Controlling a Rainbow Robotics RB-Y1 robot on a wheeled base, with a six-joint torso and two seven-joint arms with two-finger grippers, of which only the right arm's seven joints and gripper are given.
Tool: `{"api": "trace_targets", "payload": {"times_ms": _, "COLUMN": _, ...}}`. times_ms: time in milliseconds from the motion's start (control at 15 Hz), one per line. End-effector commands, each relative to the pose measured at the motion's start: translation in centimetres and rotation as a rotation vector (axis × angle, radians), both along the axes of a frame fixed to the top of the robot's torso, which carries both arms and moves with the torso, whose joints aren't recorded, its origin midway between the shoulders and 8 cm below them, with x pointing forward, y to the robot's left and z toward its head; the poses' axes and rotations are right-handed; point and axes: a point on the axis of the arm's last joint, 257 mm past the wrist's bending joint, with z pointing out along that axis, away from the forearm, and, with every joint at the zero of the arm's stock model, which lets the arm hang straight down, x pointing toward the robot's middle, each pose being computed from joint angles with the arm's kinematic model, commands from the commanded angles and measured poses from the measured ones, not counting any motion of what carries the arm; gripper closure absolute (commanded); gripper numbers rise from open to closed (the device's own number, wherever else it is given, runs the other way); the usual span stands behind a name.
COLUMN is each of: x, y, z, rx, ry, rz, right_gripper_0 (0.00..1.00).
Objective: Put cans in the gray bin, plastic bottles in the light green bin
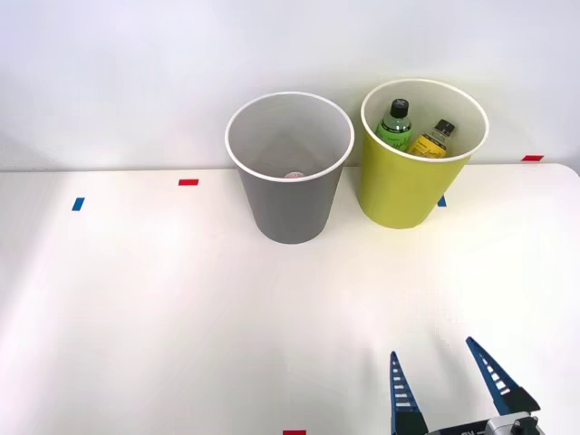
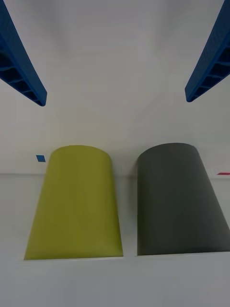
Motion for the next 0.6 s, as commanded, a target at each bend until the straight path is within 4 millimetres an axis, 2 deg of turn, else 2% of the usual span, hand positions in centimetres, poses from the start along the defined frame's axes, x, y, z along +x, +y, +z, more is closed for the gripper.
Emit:
{"api": "trace_targets", "payload": {"times_ms": 67, "x": -1.49, "y": -0.59, "z": -2.05, "rx": 0.048, "ry": 0.014, "rz": -0.028, "right_gripper_0": 0.0}}
{"api": "trace_targets", "payload": {"times_ms": 200, "x": -2.16, "y": -0.5, "z": -2.66, "rx": 0.045, "ry": 0.013, "rz": -0.042, "right_gripper_0": 0.0}}
{"api": "trace_targets", "payload": {"times_ms": 600, "x": -2.37, "y": -1.17, "z": -2.6, "rx": 0.025, "ry": 0.009, "rz": -0.062, "right_gripper_0": 0.0}}
